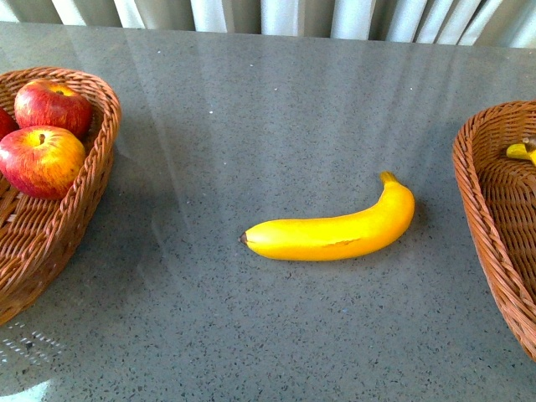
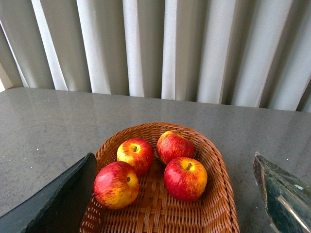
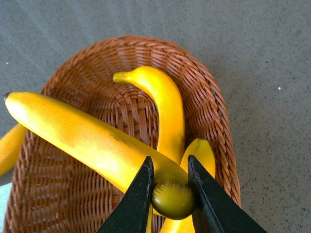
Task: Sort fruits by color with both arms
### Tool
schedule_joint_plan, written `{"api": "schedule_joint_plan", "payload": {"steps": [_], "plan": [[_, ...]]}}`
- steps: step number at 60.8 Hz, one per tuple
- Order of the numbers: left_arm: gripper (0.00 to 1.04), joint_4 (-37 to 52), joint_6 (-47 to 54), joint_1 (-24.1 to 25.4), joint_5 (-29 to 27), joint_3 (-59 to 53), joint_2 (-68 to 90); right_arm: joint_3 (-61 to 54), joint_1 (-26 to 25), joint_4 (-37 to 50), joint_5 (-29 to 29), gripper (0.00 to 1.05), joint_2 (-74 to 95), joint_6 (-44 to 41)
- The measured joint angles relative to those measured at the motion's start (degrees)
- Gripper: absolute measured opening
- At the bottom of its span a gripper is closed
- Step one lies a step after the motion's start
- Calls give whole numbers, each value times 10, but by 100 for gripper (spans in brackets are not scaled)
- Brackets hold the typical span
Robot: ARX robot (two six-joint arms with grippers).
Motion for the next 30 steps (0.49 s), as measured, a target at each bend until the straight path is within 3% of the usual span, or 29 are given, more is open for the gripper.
{"api": "schedule_joint_plan", "payload": {"steps": [7,30], "plan": [[96,0,0,0,0,0,0,-5,26,7,17,16,0,6],[96,0,0,0,0,0,0,-8,87,16,40,78,-9,-16]]}}
